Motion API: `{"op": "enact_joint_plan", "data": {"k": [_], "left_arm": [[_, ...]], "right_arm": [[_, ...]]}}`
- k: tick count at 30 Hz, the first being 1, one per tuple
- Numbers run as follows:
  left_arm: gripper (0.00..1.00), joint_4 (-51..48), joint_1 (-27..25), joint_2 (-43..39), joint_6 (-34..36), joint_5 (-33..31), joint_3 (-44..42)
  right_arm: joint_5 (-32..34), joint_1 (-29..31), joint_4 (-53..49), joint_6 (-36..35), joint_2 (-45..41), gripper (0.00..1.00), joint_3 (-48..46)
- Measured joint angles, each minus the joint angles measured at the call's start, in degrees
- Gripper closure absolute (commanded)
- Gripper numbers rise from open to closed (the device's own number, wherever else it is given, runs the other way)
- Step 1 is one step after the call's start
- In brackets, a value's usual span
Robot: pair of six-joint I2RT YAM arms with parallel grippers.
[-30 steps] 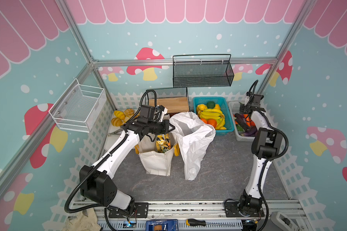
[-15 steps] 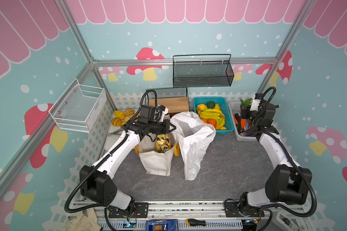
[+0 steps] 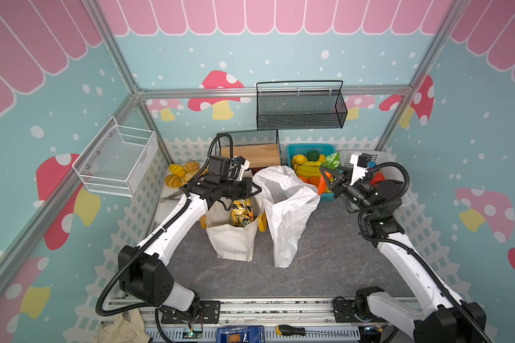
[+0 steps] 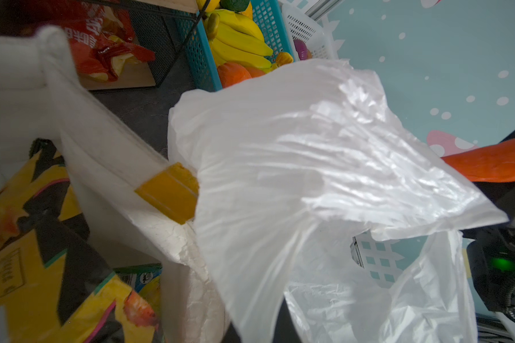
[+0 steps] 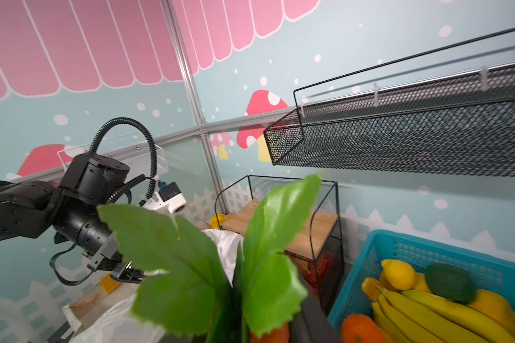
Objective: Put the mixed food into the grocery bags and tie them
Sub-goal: 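Lift the leafy carrot and carry it toward the plastic bag, then lower the carrot into the plastic bag held by the left gripper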
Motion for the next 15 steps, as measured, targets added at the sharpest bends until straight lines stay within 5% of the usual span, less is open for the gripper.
{"op": "enact_joint_plan", "data": {"k": [8,15], "left_arm": [[1.0,0.0,0.0,0.0,0.0,0.0,0.0],[1.0,0.0,0.0,0.0,0.0,0.0,0.0]], "right_arm": [[-3.0,3.9,16.4,3.6,15.7,0.77,-4.0],[-4.1,4.1,24.0,5.4,21.1,0.77,-11.5]]}}
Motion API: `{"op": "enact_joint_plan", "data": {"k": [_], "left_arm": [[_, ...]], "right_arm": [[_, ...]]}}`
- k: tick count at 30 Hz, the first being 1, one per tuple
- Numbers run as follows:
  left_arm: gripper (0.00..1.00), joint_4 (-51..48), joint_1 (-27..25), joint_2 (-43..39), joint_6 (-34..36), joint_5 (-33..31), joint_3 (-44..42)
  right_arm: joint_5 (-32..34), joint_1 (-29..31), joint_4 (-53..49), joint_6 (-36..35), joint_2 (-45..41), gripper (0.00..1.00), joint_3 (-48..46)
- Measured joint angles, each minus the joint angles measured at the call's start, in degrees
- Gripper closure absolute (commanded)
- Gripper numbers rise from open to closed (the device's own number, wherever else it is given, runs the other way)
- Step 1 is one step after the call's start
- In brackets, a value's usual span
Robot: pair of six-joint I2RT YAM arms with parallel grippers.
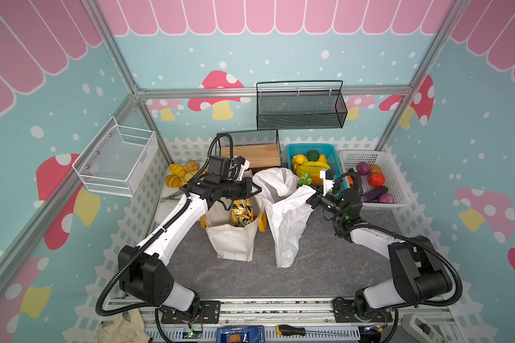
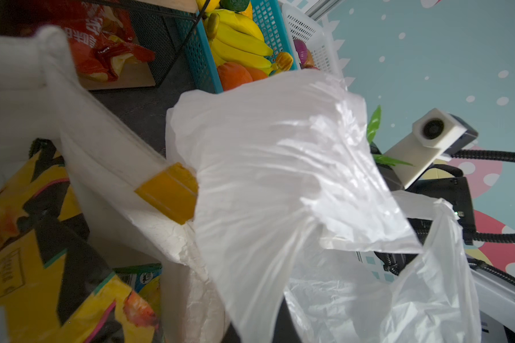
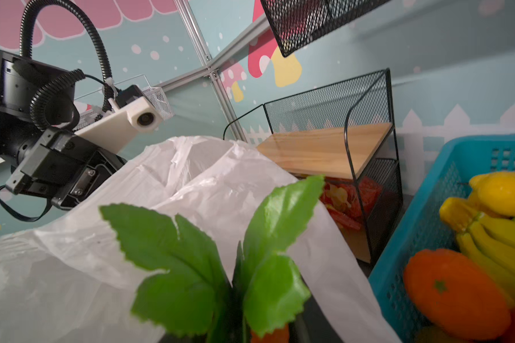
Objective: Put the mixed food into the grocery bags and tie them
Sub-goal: 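Lower the carrot into the plastic bag held by the left gripper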
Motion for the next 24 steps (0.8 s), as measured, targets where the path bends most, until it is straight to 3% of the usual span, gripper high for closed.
{"op": "enact_joint_plan", "data": {"k": [13,24], "left_arm": [[1.0,0.0,0.0,0.0,0.0,0.0,0.0],[1.0,0.0,-0.2,0.0,0.0,0.0,0.0]], "right_arm": [[0.8,9.1,-0.6,2.5,-0.2,0.6,-3.8],[-0.6,10.4,-16.2,-2.7,-0.2,0.25,1.8]]}}
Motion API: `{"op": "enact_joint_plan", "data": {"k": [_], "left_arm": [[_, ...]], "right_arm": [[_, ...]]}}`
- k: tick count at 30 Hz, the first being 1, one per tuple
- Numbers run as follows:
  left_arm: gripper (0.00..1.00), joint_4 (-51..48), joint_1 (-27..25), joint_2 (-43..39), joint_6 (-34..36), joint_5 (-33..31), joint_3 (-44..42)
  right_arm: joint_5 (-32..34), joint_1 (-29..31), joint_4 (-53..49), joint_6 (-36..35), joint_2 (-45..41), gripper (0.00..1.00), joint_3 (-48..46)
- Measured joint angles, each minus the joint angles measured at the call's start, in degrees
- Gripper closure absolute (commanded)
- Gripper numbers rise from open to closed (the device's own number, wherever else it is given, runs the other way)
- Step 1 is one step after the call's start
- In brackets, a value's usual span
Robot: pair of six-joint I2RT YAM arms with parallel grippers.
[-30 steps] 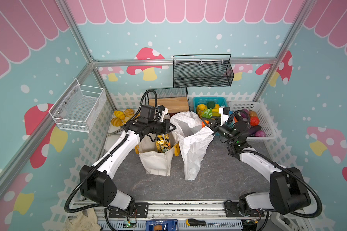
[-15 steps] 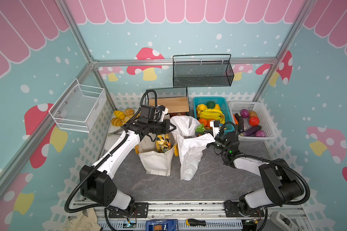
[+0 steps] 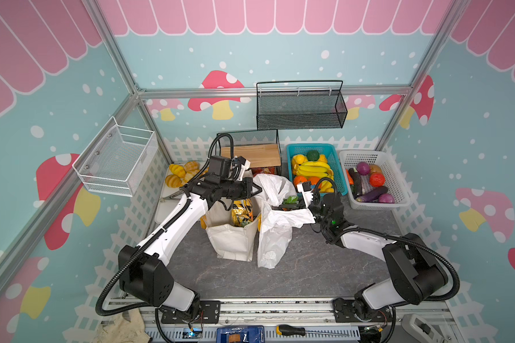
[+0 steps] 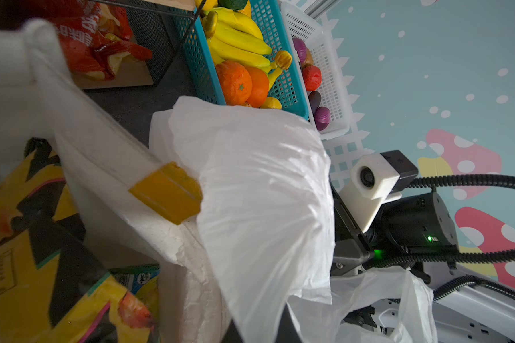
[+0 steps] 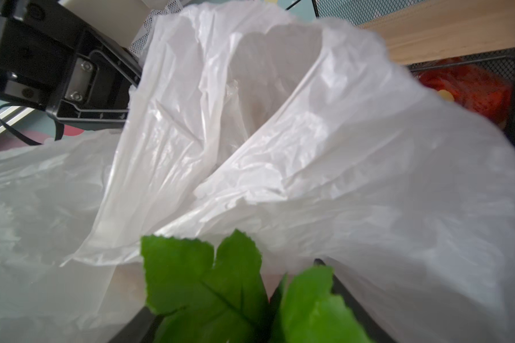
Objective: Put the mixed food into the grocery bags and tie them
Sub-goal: 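Lower the carrot into the plastic bag held by the left gripper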
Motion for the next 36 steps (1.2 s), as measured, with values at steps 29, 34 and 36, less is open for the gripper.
{"op": "enact_joint_plan", "data": {"k": [29,34,36], "left_arm": [[1.0,0.2,0.0,0.0,0.0,0.0,0.0],[1.0,0.2,0.0,0.0,0.0,0.0,0.0],[1.0,0.2,0.0,0.0,0.0,0.0,0.0]], "right_arm": [[28.4,-6.8,-48.2,-18.7,-23.5,0.22,7.4],[29.2,-6.8,-49.0,-18.2,-18.3,0.62,7.4],[28.6,-6.8,-49.4,-18.4,-17.8,0.73,7.6]]}}
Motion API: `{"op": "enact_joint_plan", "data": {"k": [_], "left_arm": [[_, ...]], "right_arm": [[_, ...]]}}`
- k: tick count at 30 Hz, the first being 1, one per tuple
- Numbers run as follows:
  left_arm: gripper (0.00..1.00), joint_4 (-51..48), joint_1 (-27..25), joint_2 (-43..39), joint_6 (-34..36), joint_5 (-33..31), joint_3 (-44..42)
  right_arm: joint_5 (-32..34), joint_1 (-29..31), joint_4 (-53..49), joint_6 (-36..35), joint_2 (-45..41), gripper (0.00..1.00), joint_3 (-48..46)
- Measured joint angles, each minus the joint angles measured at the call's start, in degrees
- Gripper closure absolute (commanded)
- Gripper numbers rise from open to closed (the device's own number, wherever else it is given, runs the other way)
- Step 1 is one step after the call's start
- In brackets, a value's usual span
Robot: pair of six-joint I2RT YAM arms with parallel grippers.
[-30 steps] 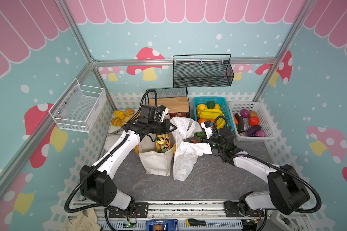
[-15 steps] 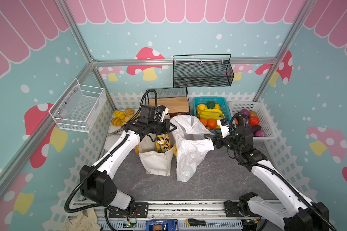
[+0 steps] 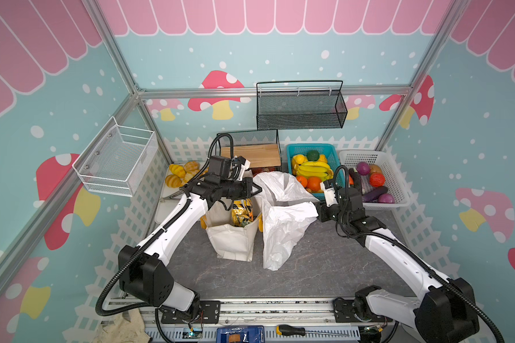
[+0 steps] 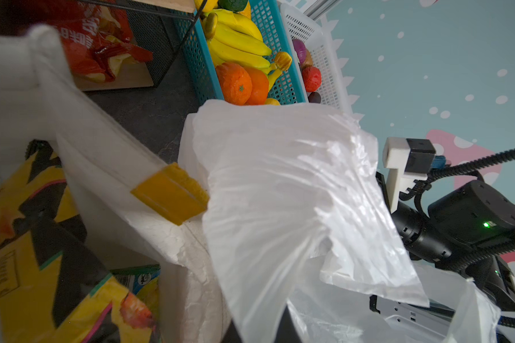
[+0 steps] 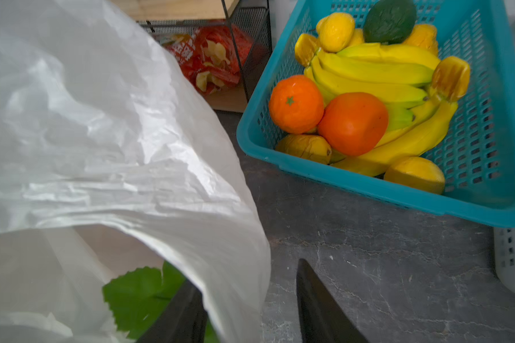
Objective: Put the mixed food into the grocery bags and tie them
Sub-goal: 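Lower the carrot into the plastic bag held by the left gripper, then open the right gripper to release the carrot and withdraw from the bag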
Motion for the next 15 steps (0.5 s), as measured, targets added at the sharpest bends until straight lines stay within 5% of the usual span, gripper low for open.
{"op": "enact_joint_plan", "data": {"k": [6,13,15], "left_arm": [[1.0,0.0,0.2,0.0,0.0,0.0,0.0],[1.0,0.0,2.1,-0.1,0.0,0.0,0.0],[1.0,0.0,2.2,-0.1,0.0,0.0,0.0]], "right_arm": [[-3.2,0.0,-1.9,-2.4,-7.2,0.89,2.5],[-10.4,0.0,0.7,-2.4,-10.4,0.9,3.7],[-10.0,0.0,0.2,-2.1,-8.7,0.8,3.7]]}}
